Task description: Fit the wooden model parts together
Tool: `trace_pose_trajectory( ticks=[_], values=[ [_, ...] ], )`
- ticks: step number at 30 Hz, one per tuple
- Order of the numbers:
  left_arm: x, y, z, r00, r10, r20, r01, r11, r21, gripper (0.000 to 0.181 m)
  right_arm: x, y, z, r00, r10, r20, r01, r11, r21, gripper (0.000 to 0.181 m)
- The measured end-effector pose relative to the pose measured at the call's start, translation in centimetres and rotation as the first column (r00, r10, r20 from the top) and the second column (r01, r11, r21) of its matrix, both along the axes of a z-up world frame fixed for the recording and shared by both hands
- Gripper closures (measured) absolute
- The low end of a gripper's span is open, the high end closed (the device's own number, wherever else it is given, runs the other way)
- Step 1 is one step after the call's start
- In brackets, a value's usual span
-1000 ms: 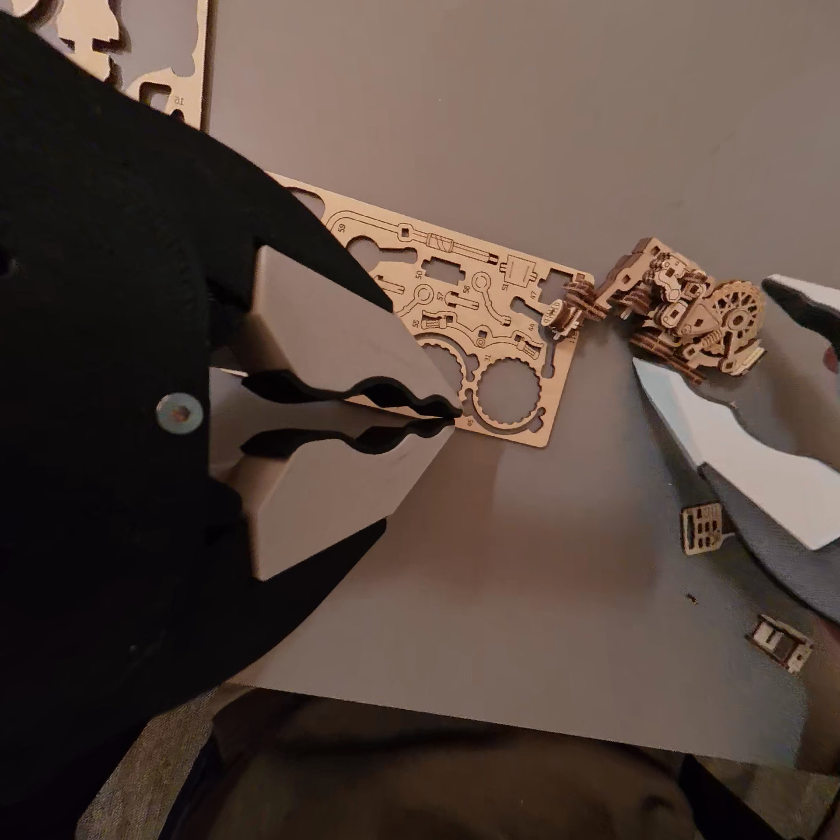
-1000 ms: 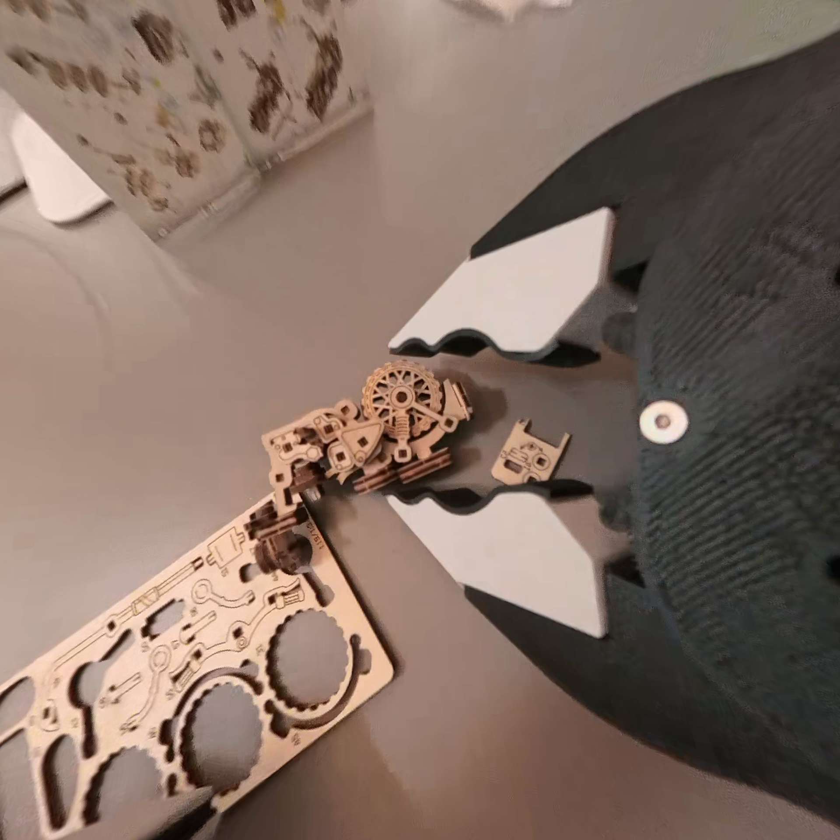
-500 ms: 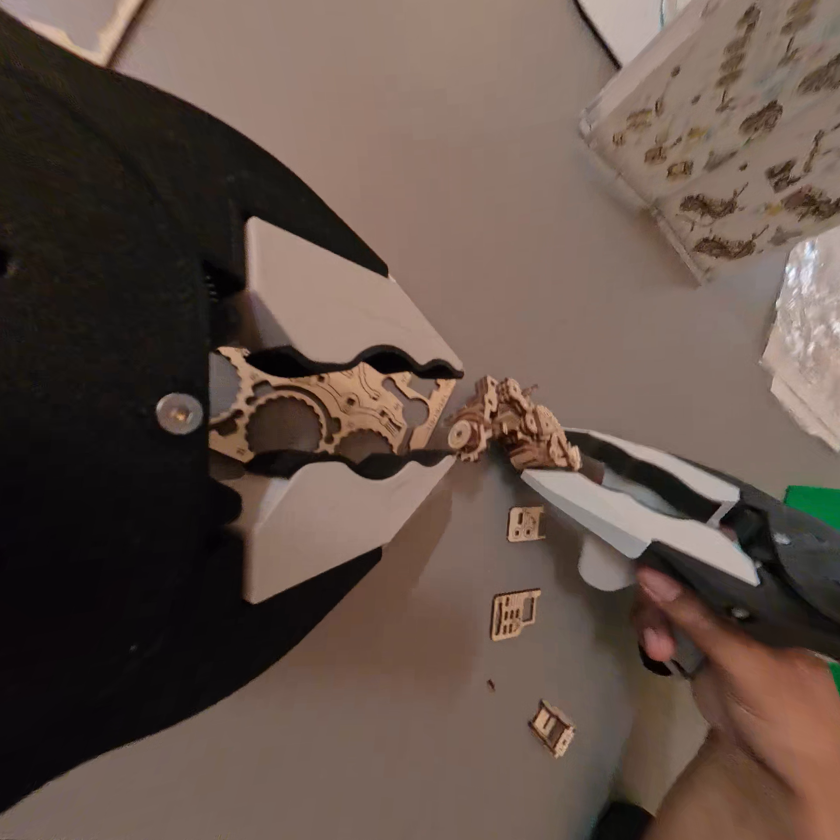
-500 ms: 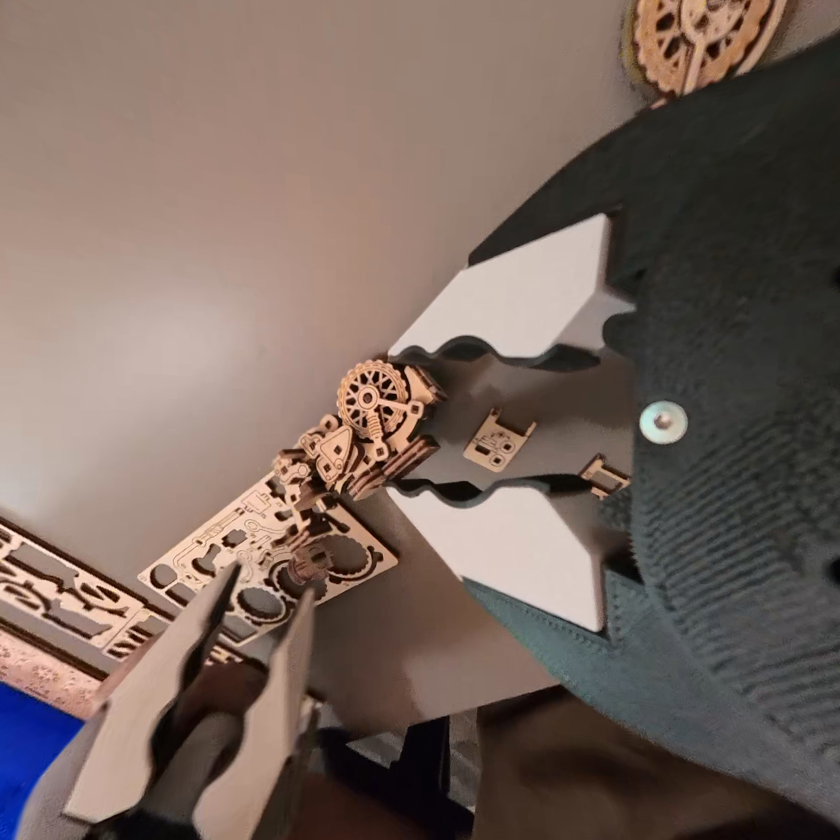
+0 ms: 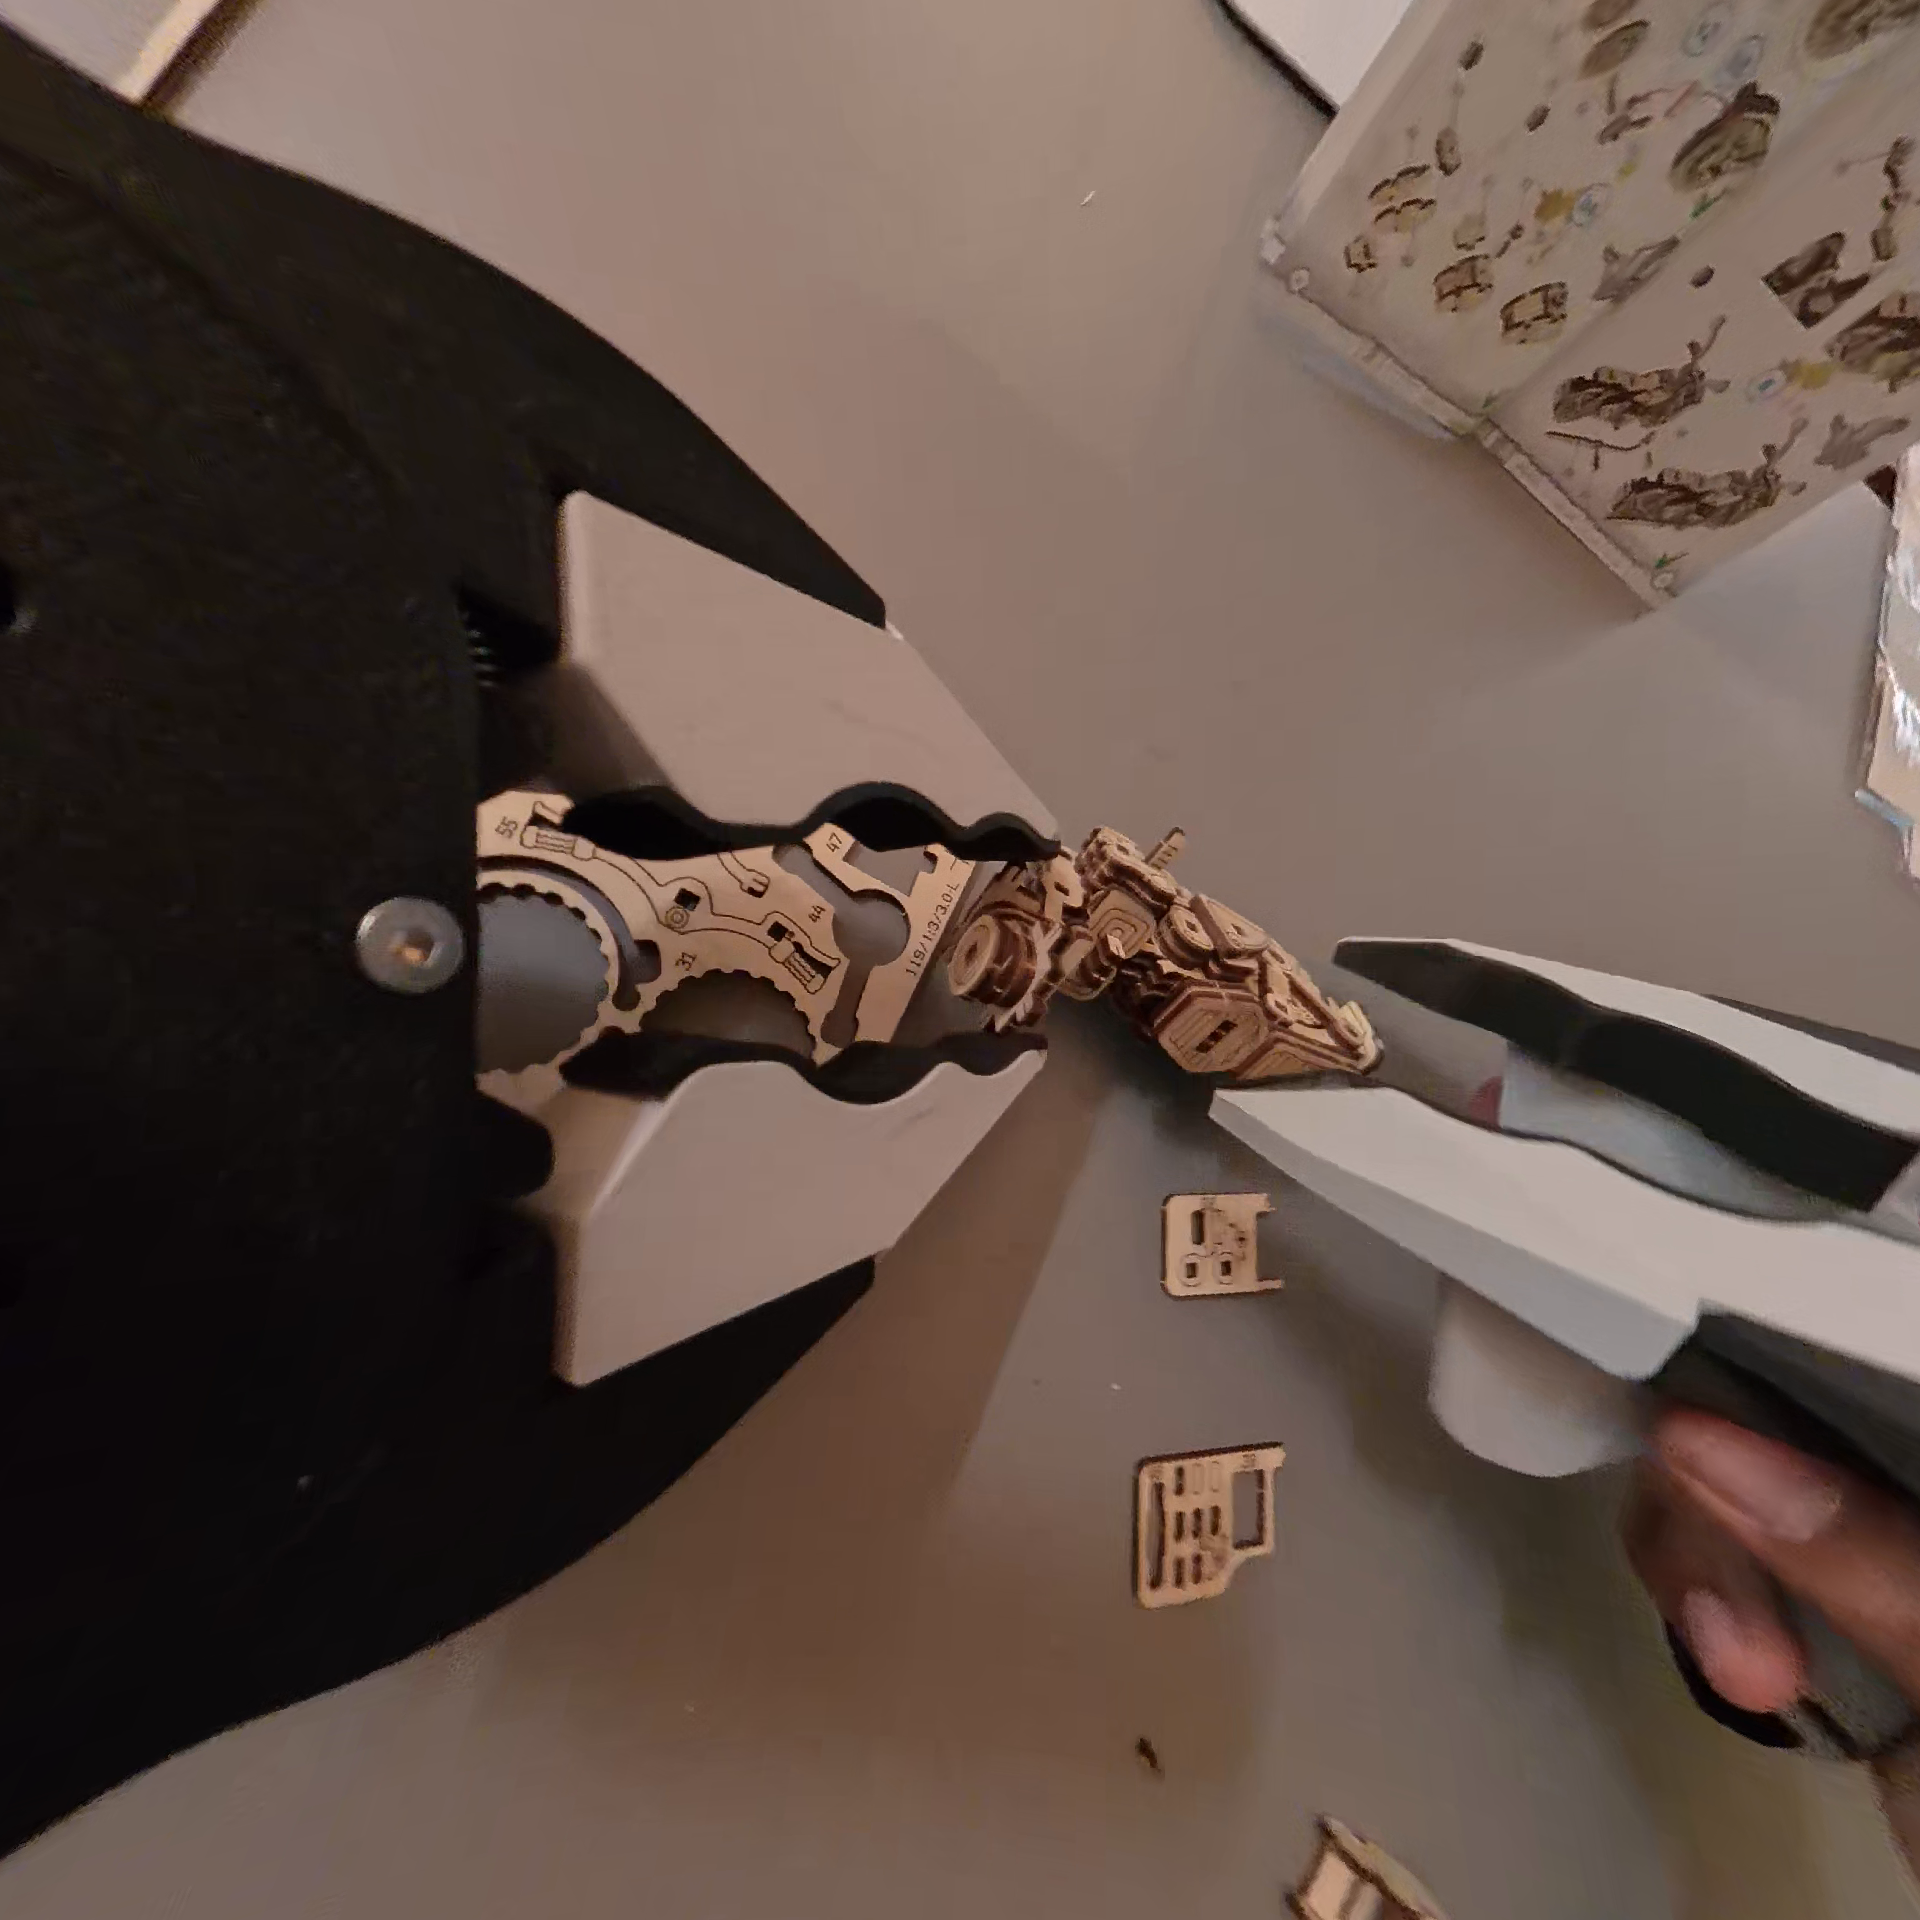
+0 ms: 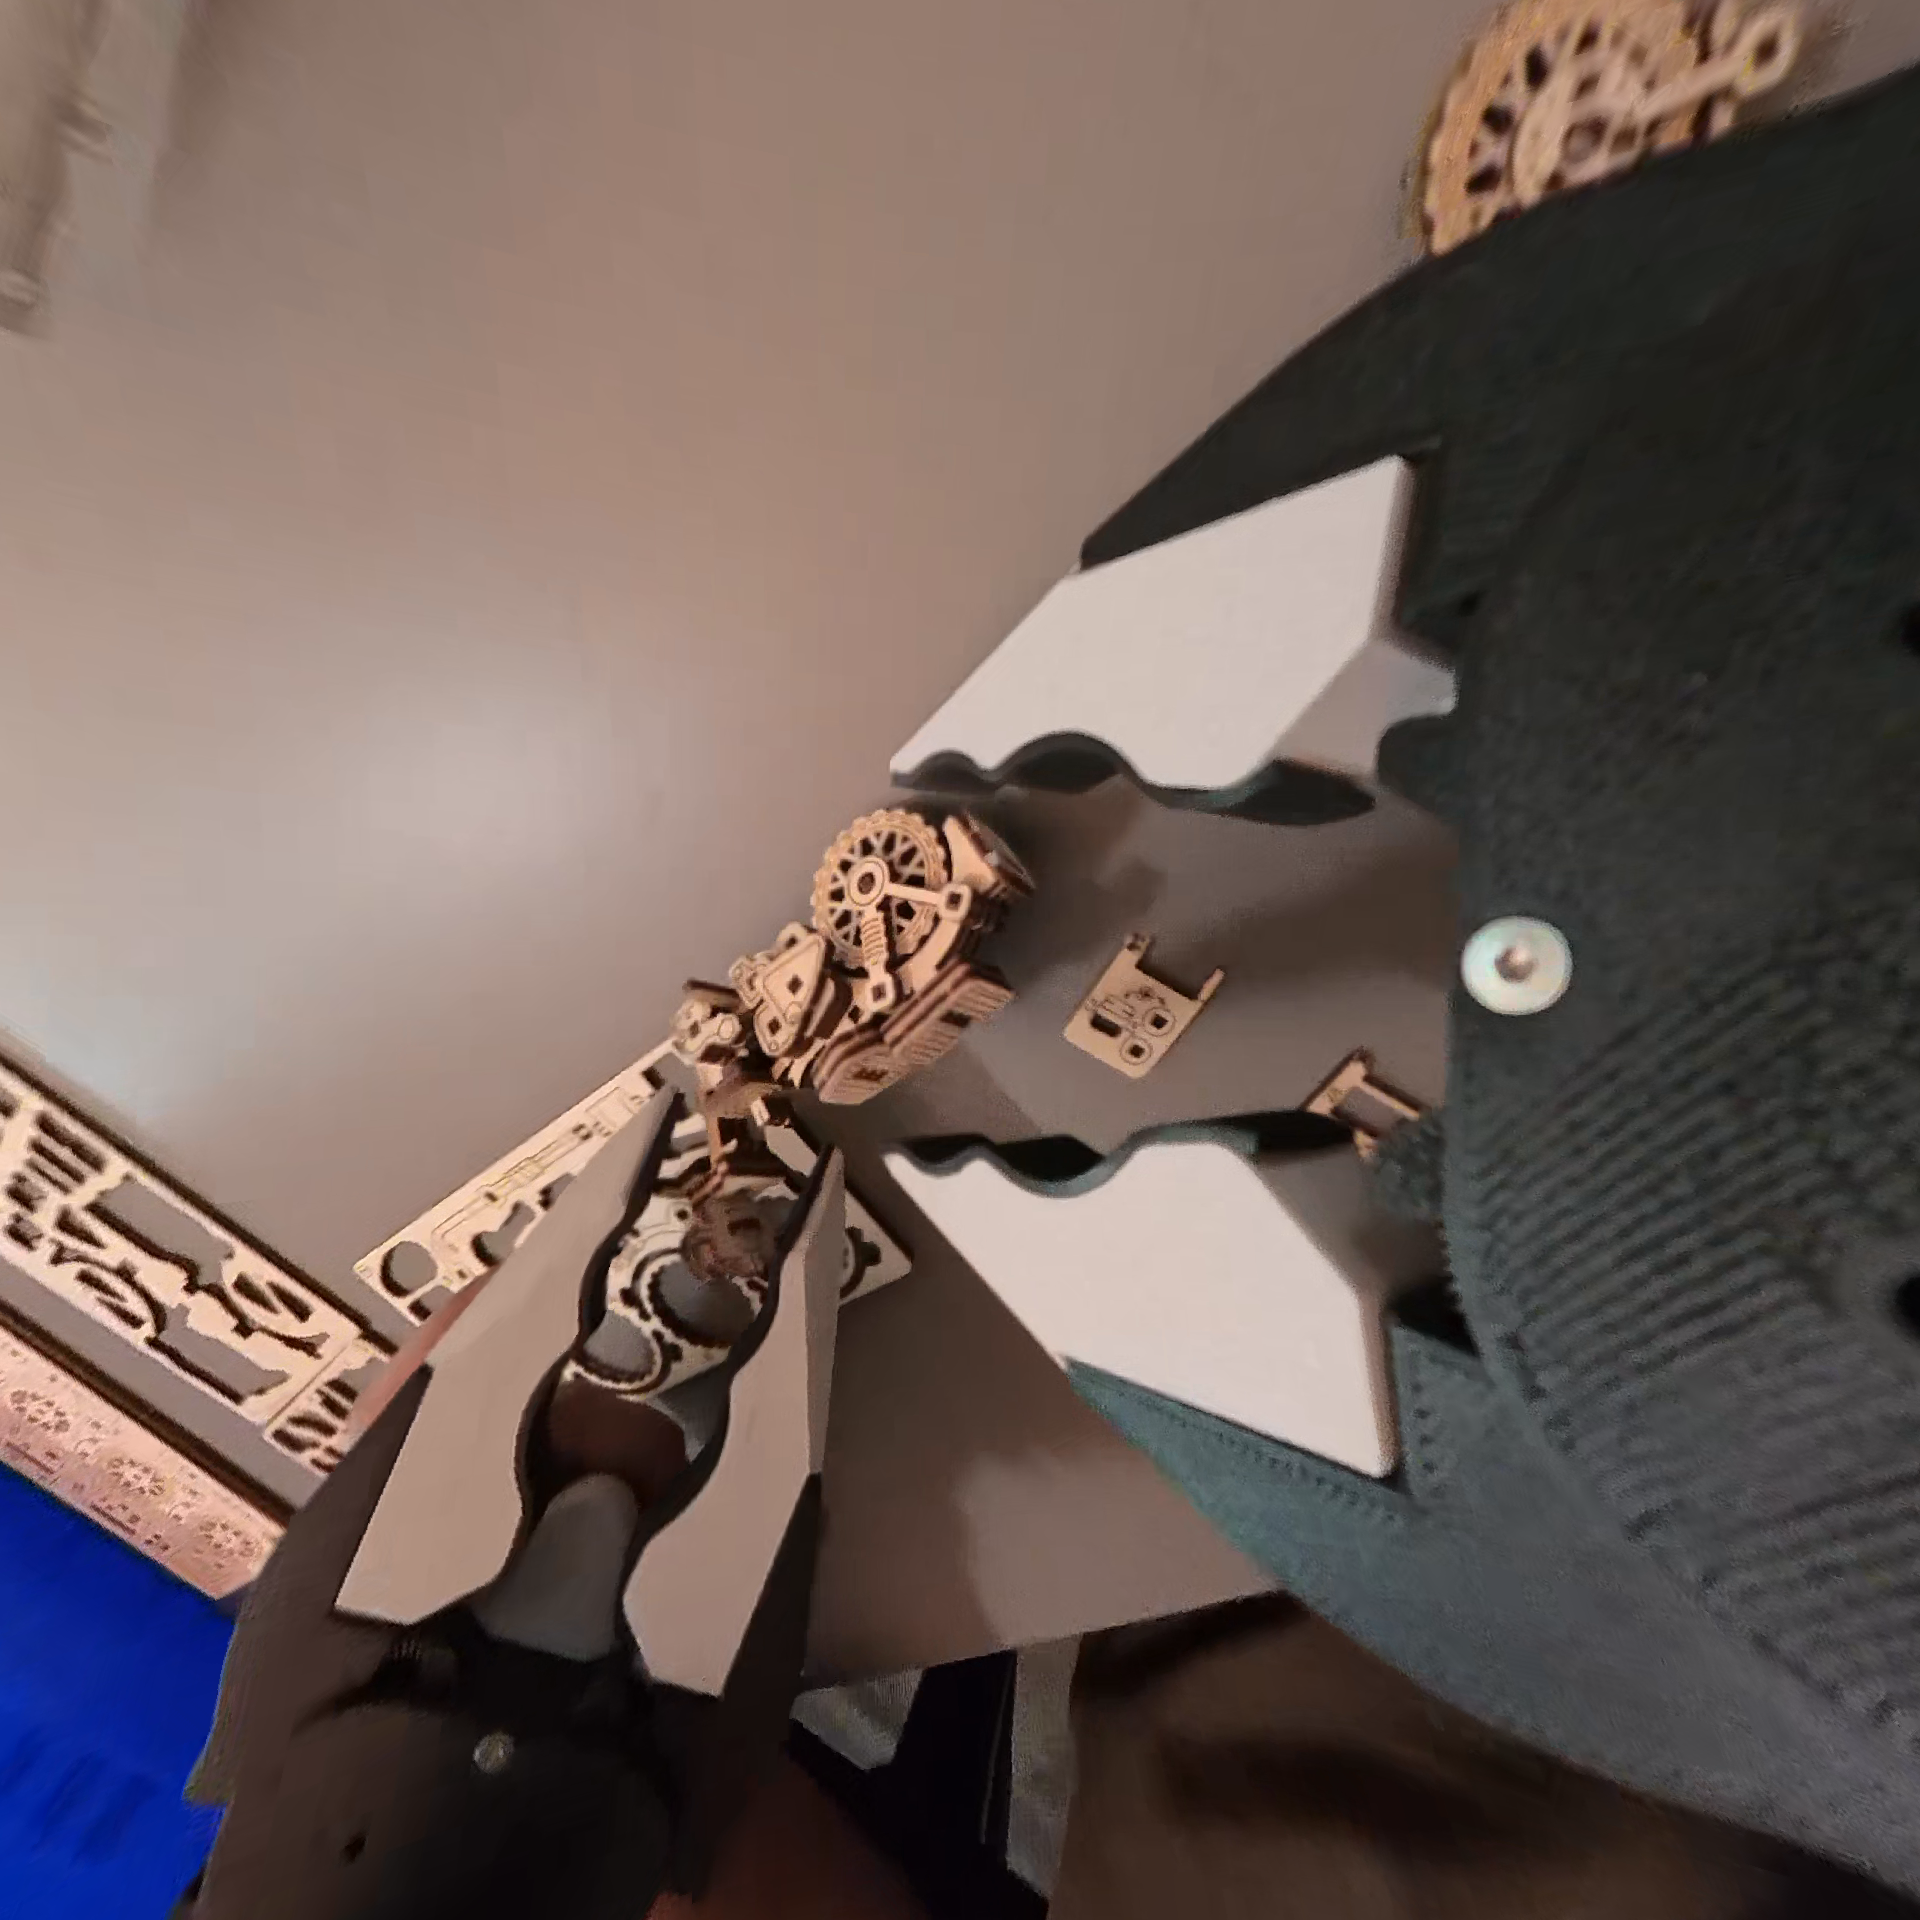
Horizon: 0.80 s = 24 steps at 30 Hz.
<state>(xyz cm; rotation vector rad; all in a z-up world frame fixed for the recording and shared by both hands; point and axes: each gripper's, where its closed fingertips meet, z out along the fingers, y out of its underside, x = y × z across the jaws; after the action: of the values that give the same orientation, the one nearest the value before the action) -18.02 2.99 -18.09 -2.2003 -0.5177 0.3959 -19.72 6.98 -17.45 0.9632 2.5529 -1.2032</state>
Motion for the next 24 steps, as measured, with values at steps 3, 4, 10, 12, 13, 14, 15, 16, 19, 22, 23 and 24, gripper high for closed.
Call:
trace_pose_trajectory(
  ticks=[3, 4, 10, 12, 13, 14, 15, 16, 19, 22, 23, 24],
  values=[
    [-0.7, -0.2, 0.5, 0.992, 0.08, 0.097, -0.087, 0.993, 0.074, 0.15, -1.0, 0.3, 2.1, 0.974, 0.027, -0.223, -0.019, 0.999, 0.038, 0.117],
    [-1.0, -0.2, 0.8, 0.986, 0.102, 0.135, -0.116, 0.987, 0.107, 0.15, -1.1, 0.5, 2.7, 0.953, 0.05, -0.297, -0.033, 0.998, 0.062, 0.117],
    [-3.3, 0.3, 2.8, 0.875, 0.094, 0.476, -0.275, 0.904, 0.327, 0.15, -2.0, 1.8, 2.9, 0.863, 0.114, -0.492, -0.001, 0.975, 0.223, 0.122],
    [-4.0, 0.7, 3.2, 0.83, 0.045, 0.556, -0.292, 0.884, 0.365, 0.149, -2.2, 1.7, 2.6, 0.878, 0.1, -0.469, -0.002, 0.979, 0.204, 0.122],
    [-4.4, 0.7, 2.9, 0.818, 0.043, 0.573, -0.297, 0.885, 0.358, 0.148, -2.2, 1.7, 2.4, 0.884, 0.095, -0.458, -0.003, 0.981, 0.196, 0.122],
    [-4.6, 0.6, 2.4, 0.813, 0.054, 0.579, -0.296, 0.896, 0.332, 0.146, -2.3, 1.8, 2.2, 0.888, 0.091, -0.451, -0.001, 0.981, 0.195, 0.122],
    [-4.8, 0.4, 1.7, 0.814, 0.074, 0.577, -0.294, 0.908, 0.298, 0.145, -2.4, 1.9, 2.0, 0.889, 0.088, -0.449, 0.002, 0.98, 0.198, 0.122],
    [-5.0, 0.2, 1.2, 0.818, 0.094, 0.567, -0.294, 0.916, 0.273, 0.146, -2.5, 1.9, 1.8, 0.89, 0.089, -0.448, 0.003, 0.98, 0.199, 0.123],
    [-5.1, 0.5, 1.1, 0.824, 0.093, 0.559, -0.293, 0.914, 0.28, 0.148, -2.0, 1.4, 1.2, 0.899, 0.11, -0.424, -0.03, 0.981, 0.19, 0.123],
    [-5.0, 0.4, 1.3, 0.831, 0.085, 0.55, -0.286, 0.913, 0.291, 0.145, -0.8, 0.2, 1.4, 0.876, 0.177, -0.449, -0.101, 0.977, 0.189, 0.122],
    [-5.0, 0.3, 1.5, 0.835, 0.081, 0.544, -0.284, 0.911, 0.299, 0.145, -0.1, -0.3, 1.8, 0.854, 0.204, -0.479, -0.131, 0.975, 0.181, 0.122],
    [-4.9, 0.1, 1.7, 0.835, 0.079, 0.544, -0.286, 0.908, 0.308, 0.144, 0.5, -0.7, 2.1, 0.829, 0.224, -0.513, -0.149, 0.972, 0.184, 0.124]
  ],
)
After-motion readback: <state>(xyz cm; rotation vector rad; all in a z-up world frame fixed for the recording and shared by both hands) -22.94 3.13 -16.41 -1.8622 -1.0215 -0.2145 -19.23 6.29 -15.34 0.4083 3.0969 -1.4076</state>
